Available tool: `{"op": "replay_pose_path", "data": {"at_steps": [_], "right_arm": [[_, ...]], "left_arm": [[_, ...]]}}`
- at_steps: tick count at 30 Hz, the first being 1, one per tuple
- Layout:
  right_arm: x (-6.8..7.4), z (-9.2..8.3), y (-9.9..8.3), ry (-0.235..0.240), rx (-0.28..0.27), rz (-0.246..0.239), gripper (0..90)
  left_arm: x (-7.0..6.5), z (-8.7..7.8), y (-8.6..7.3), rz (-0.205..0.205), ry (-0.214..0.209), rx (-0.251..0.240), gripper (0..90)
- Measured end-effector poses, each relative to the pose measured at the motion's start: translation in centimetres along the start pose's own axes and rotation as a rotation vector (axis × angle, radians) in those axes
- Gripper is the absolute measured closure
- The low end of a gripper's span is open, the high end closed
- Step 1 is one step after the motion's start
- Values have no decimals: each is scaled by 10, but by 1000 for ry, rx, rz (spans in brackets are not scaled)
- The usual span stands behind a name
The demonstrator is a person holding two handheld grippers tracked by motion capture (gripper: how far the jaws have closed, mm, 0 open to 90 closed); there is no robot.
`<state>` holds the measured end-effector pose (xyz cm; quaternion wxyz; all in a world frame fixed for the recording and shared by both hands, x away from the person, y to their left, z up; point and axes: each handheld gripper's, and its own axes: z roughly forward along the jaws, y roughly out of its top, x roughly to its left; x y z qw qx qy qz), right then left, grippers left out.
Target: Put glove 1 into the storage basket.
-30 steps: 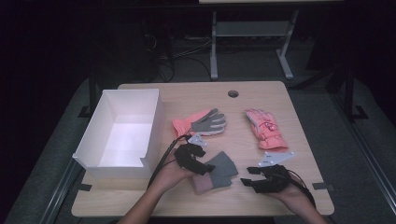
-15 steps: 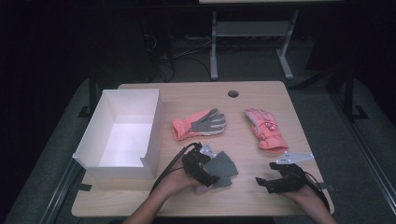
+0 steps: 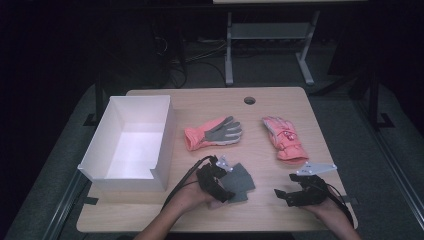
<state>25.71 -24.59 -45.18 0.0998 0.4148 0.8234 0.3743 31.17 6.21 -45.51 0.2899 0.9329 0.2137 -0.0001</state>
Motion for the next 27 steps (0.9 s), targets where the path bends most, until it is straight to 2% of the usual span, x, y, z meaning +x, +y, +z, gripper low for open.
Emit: {"op": "replay_pose_path", "data": {"at_steps": [2, 3, 4, 11, 13, 22, 27], "right_arm": [[0, 0, 0, 0, -3, 0, 166], [-1, 0, -1, 1, -6, 2, 167], [-1, 0, -1, 1, -6, 2, 167], [-3, -1, -1, -8, -11, 8, 167], [-3, -1, -1, -9, -11, 3, 166], [-3, 0, -1, -29, -17, 17, 166], [-2, -1, -1, -43, -21, 5, 153]], "left_arm": [[0, 0, 0, -6, -6, 1, 198], [1, -1, 0, -1, -12, 6, 256], [2, -2, 1, 10, -18, 16, 256], [3, -5, 2, -6, -87, 19, 521], [3, -5, 2, -15, -97, 19, 565], [6, -11, 6, -37, -124, 7, 608], [6, -18, 9, -46, -136, -3, 608]]}}
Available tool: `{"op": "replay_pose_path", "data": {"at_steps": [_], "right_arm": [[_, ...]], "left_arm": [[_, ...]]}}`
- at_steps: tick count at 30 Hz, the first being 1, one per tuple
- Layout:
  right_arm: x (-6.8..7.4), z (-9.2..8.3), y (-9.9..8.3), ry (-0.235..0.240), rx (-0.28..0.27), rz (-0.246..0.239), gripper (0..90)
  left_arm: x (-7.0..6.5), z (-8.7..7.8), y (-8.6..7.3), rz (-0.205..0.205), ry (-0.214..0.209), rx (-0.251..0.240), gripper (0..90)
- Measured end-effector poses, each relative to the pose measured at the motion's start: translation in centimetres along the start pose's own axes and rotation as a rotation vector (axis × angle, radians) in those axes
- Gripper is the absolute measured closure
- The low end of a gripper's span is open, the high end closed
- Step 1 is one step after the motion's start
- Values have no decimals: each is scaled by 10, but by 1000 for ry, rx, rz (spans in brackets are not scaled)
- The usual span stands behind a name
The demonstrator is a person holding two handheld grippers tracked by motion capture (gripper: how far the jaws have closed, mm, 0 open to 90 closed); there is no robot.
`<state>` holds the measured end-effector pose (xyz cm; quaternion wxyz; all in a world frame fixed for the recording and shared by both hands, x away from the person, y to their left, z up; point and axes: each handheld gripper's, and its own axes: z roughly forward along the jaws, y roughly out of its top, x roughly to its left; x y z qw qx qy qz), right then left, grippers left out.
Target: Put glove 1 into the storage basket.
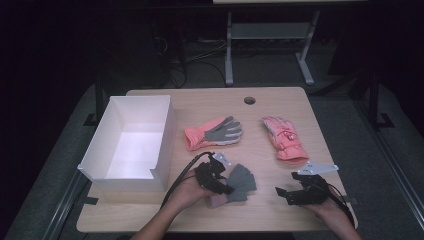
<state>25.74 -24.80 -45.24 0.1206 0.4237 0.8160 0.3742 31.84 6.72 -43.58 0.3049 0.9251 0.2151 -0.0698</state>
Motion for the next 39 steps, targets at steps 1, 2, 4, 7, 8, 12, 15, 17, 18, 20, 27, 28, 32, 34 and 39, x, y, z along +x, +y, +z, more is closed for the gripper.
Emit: {"op": "replay_pose_path", "data": {"at_steps": [1, 2, 4, 7, 8, 12, 15, 17, 18, 20, 27, 28, 32, 34, 39], "right_arm": [[0, 0, 0, -3, -1, -1, 146], [0, 0, 0, -5, -2, 0, 142], [1, 0, -1, -8, 0, 5, 138], [1, 0, -1, -12, -5, 9, 131], [0, 2, -1, -11, -5, 11, 88], [0, 4, -1, -10, 4, 13, 43], [1, 4, -2, -10, 12, 7, 17], [1, 4, -2, -8, 13, 7, 16], [1, 5, -2, -7, 10, 5, 16], [1, 5, -2, -10, 11, 6, 16], [1, 8, -3, -4, 22, -5, 16], [2, 8, -4, -4, 27, -11, 16], [2, 8, -4, -4, 26, -10, 16], [1, 9, -4, -5, 32, -13, 16], [2, 11, -4, 0, 41, -16, 16]], "left_arm": [[-1, -1, 1, -10, 3, -8, 608], [-2, -4, 2, -13, 8, -11, 607], [-1, -9, 4, -32, 6, -21, 606], [-1, -17, 8, -40, 35, -23, 605], [-1, -20, 8, -46, 40, -28, 605], [1, -32, 13, -53, 64, -28, 605], [1, -42, 17, -68, 54, -42, 605], [0, -50, 20, -69, 64, -41, 605], [0, -53, 22, -71, 73, -40, 605], [-1, -62, 26, -70, 90, -35, 604], [0, -90, 34, -81, 117, -45, 601], [1, -94, 35, -84, 121, -50, 601], [6, -113, 38, -79, 144, -61, 599], [8, -121, 40, -78, 155, -63, 598], [13, -142, 40, -87, 177, -75, 599]]}}
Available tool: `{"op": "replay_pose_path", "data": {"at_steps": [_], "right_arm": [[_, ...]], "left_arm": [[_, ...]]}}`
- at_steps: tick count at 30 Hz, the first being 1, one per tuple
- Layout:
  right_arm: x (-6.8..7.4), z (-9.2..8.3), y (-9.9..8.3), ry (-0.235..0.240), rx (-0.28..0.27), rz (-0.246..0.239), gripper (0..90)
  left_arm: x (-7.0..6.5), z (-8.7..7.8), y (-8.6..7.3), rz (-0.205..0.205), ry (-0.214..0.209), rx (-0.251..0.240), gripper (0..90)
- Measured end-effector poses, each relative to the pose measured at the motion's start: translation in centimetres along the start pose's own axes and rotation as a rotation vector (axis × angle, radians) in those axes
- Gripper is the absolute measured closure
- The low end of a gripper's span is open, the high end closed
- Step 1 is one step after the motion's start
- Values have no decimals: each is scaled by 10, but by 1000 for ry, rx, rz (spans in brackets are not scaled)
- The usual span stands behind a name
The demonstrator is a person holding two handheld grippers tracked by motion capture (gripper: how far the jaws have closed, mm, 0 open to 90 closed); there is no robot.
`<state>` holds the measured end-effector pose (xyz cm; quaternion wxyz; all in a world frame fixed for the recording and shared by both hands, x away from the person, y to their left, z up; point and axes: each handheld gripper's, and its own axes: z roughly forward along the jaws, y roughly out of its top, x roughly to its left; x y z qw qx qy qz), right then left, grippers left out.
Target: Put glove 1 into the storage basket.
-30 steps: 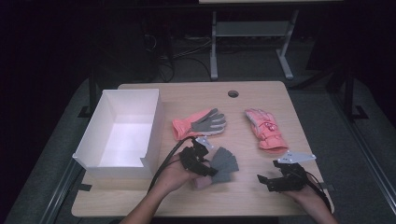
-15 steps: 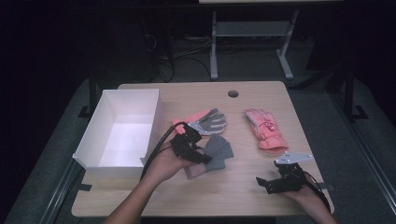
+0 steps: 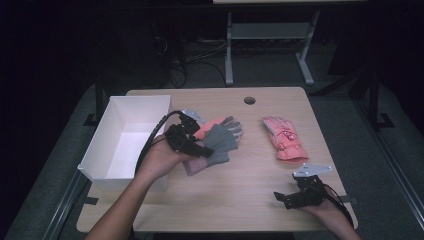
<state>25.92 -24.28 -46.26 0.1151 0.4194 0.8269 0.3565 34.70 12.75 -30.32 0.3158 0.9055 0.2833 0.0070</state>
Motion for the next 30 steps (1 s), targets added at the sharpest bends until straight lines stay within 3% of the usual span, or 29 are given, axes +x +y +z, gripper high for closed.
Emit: {"op": "replay_pose_path", "data": {"at_steps": [9, 16, 25, 30], "right_arm": [[0, 1, 0, 0, 4, -3, 16], [0, 2, 0, 4, 3, 3, 16], [2, 3, 0, 9, 9, 0, 16], [2, 5, 0, 12, 10, 1, 16]], "left_arm": [[24, -35, -4, -52, 57, -43, 600], [47, -63, -16, -120, 114, -83, 600], [78, -86, -42, -207, 193, -129, 600], [97, -92, -57, -266, 251, -120, 600]]}}
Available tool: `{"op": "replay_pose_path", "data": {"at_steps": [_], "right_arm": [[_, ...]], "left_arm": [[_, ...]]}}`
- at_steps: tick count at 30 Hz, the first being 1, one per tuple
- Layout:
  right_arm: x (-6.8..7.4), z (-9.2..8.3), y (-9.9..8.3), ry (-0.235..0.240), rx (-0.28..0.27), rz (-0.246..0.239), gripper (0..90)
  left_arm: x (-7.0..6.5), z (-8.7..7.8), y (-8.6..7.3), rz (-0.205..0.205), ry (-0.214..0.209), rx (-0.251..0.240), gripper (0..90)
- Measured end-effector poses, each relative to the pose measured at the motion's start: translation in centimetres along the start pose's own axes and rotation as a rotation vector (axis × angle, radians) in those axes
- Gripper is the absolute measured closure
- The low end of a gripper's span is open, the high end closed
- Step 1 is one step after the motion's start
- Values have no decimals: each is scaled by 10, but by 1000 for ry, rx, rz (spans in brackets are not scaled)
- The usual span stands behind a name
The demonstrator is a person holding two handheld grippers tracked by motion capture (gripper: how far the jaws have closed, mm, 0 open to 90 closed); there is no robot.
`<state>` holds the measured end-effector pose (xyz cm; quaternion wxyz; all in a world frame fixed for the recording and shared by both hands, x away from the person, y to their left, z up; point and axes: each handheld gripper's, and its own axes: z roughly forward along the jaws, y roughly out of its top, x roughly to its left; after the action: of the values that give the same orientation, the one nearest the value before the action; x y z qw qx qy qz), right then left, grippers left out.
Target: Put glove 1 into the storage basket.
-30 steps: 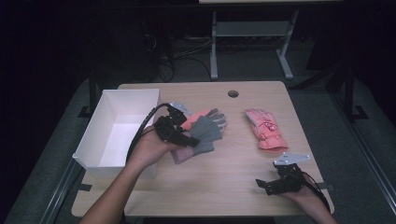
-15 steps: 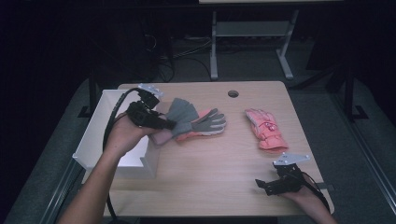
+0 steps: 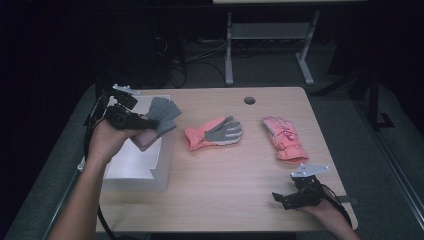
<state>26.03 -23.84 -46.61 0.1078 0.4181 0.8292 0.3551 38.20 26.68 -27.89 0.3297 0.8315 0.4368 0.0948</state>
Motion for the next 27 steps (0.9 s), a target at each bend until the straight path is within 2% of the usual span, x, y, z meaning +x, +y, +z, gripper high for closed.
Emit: {"op": "replay_pose_path", "data": {"at_steps": [6, 11, 13, 17, 19, 25, 27], "right_arm": [[1, 0, -1, -2, 3, -1, 16], [0, 0, 0, -1, 4, -2, 16], [1, 0, 0, 0, 4, -2, 16], [0, 0, -1, -2, 4, -3, 16], [0, 0, -1, -3, 5, 0, 16], [1, -1, -1, -2, 10, -10, 16], [1, 0, -1, -1, 5, -8, 16]], "left_arm": [[27, 1, -14, -71, 73, -14, 600], [45, 10, -24, -102, 123, 27, 599], [51, 15, -28, -116, 124, 38, 598], [65, 31, -38, -161, 165, 72, 598], [68, 35, -40, -168, 169, 85, 598], [81, 64, -53, -204, 197, 148, 593], [82, 67, -54, -217, 205, 156, 594]]}}
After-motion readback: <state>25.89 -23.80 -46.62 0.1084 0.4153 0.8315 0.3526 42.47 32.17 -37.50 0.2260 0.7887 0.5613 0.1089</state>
